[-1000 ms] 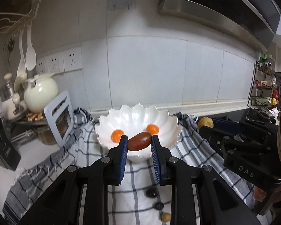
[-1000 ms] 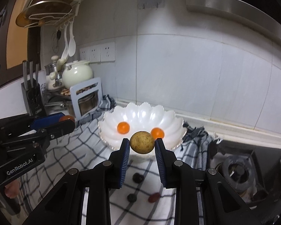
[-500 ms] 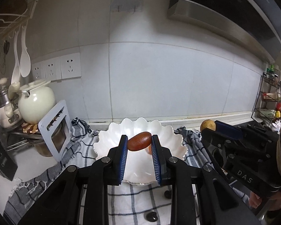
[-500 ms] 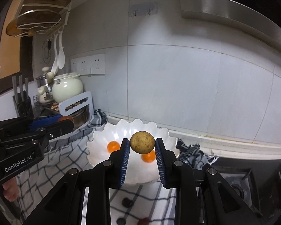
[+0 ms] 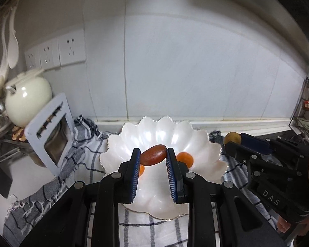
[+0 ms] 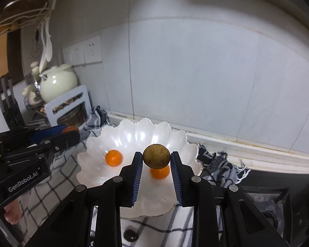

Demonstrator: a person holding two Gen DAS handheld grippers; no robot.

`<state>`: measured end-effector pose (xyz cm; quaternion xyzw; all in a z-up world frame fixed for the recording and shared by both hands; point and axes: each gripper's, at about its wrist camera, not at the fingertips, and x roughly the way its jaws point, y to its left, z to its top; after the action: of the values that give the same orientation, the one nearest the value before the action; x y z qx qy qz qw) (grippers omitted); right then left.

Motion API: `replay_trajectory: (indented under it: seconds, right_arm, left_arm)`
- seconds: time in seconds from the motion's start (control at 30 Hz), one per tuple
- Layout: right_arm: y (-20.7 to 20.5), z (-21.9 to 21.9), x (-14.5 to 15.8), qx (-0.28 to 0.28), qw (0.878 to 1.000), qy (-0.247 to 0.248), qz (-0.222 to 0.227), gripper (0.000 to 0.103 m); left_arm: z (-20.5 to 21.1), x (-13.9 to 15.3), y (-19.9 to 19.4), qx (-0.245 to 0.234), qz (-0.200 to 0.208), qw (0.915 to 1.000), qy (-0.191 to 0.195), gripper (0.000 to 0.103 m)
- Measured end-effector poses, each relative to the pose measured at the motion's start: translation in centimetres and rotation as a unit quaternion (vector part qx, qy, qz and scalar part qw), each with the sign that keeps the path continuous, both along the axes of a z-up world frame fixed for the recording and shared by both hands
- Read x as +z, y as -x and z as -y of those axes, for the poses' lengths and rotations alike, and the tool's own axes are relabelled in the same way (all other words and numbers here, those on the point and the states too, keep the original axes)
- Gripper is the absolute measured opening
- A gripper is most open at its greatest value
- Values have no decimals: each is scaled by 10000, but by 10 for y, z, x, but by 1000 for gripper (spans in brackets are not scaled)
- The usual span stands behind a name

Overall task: Organize fruits
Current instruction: 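Carry the date and yellow fruit over the bowl and release them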

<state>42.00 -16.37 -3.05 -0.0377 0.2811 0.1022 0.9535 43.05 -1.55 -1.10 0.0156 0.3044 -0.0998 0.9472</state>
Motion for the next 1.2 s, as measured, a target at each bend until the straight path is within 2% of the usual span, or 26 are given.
replay_trajectory:
  seconds: [0.37, 0.73, 0.77, 0.83, 0.9, 0.93, 1.03, 1.2]
  right_arm:
    - [-47, -1, -39, 11, 9965, -73, -835, 30]
    - [-61, -1, -60, 3, 9927, -73, -1201, 30]
    - [-62, -1, -61, 2, 9924, -69, -1226, 30]
    - [-64, 0, -64, -4, 9917, -93, -1286, 32]
    - [-65, 2, -66, -64, 9910, -113, -1335, 42]
    - [-65, 2, -66, -77, 9909, -122, -1337, 43]
    - [-62, 3, -66, -128, 9909, -87, -1337, 43]
    - [-53, 6, -61, -213, 9917, -107, -1260, 44]
  left_arm:
    - [4, -43, -41, 105, -747, 9971, -64, 26]
    - [6, -67, -56, 136, -1171, 9930, -123, 27]
    - [6, -69, -57, 142, -1201, 9926, -139, 29]
    - [6, -70, -58, 177, -1231, 9921, -145, 42]
    - [5, -70, -58, 205, -1222, 9922, -166, 47]
    - [5, -69, -57, 220, -1223, 9921, -182, 51]
    - [4, -67, -55, 280, -1191, 9923, -213, 60]
    - [2, -59, -45, 362, -1079, 9929, -336, 69]
